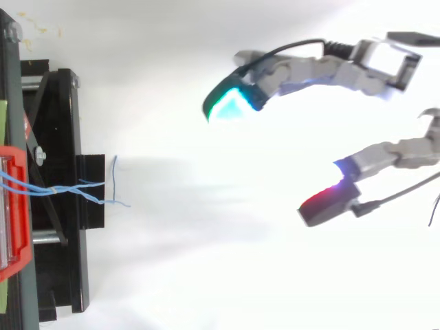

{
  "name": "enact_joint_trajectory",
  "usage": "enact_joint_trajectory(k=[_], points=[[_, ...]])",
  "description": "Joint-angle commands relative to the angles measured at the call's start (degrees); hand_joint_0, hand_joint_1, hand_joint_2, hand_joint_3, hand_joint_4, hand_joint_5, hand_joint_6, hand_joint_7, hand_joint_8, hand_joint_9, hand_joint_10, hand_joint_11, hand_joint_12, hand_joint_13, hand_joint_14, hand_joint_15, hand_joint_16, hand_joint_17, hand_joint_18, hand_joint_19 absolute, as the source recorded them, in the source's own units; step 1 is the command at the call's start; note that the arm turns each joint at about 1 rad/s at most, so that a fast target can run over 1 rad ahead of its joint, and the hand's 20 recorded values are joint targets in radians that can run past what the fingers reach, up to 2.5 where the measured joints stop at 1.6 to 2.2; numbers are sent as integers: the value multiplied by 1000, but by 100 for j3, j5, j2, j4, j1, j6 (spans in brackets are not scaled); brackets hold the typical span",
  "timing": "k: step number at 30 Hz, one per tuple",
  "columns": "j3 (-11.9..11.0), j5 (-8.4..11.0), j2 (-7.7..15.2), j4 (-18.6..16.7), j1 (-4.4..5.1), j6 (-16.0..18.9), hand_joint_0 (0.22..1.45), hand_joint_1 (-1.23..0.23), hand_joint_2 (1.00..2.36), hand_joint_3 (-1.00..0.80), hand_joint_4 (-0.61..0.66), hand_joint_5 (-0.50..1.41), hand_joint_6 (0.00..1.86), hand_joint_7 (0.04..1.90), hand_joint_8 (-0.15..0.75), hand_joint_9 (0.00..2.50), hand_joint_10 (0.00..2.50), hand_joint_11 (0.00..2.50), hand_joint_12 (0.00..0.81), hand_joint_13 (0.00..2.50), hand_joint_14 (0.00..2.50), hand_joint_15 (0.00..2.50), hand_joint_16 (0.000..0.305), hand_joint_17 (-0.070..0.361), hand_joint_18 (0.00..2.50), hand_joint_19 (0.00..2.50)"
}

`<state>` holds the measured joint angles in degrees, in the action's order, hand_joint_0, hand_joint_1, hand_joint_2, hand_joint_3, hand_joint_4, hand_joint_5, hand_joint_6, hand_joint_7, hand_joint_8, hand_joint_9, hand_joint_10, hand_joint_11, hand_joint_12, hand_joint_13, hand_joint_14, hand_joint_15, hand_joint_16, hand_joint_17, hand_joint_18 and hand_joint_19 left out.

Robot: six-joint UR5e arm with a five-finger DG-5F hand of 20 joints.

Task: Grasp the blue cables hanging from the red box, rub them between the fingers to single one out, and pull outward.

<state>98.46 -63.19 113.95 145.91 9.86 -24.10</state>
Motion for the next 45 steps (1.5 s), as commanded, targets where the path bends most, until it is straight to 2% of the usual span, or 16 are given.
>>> enact_joint_trajectory(k=[1,3,4,5,6,9,17,20,21,25,27,30,34,41,42,45], points=[[-433,-141,558,183,-54,187,421,-778,1000,-500,171,-233,501,665,239,221,0,0,358,345,0,8,52,118,407,279],[-626,-203,725,245,-63,257,426,-773,1000,-500,180,-230,501,666,241,232,0,0,357,350,0,12,52,117,414,280],[-626,-203,725,245,-63,257,426,-772,1000,-500,179,-229,501,670,243,239,0,0,357,351,0,12,52,117,417,279],[-811,-238,813,332,-72,283,426,-772,1000,-500,181,-228,501,672,244,242,0,0,357,353,0,9,52,117,418,282],[-890,-220,830,394,-72,266,427,-772,1000,-500,186,-226,501,674,245,246,0,0,358,359,1,14,52,117,424,287],[-960,-211,830,429,-63,169,427,-764,1000,-500,191,-225,501,680,246,256,0,0,358,363,0,16,52,117,432,288],[-995,158,830,139,7,-305,431,-757,1000,-500,205,-218,501,692,252,295,0,0,359,377,0,26,52,117,441,297],[-995,272,830,104,42,-332,431,-756,1000,-500,215,-214,501,693,255,307,0,0,360,386,0,28,52,117,444,296],[-1048,342,918,113,60,-305,434,-748,1000,-500,217,-212,501,697,255,311,0,0,359,387,0,32,52,117,444,301],[-1338,325,1217,148,51,-200,434,-741,1000,-500,225,-209,501,702,258,330,0,0,360,395,0,36,52,117,451,310],[-1628,193,1428,315,25,2,437,-735,1000,-500,229,-207,501,702,256,339,0,0,358,398,0,39,52,117,451,303],[-1944,17,1551,622,16,152,439,-731,1000,-500,232,-206,501,705,258,348,0,0,357,399,1,37,52,116,455,310],[-2067,-9,1613,746,16,125,441,-729,1000,-500,234,-203,501,709,257,354,0,0,361,410,0,47,52,116,458,310],[-2182,-18,1867,464,16,169,444,-722,1000,-500,239,-200,501,711,258,370,0,0,361,418,1,52,51,116,462,316],[-2375,-18,1990,491,7,187,445,-719,1000,-500,239,-200,501,711,257,371,0,0,361,419,0,53,51,116,461,317],[-2700,-97,2245,675,-19,327,445,-718,1000,-500,241,-199,501,713,257,373,1,0,361,422,2,53,51,116,463,317]])
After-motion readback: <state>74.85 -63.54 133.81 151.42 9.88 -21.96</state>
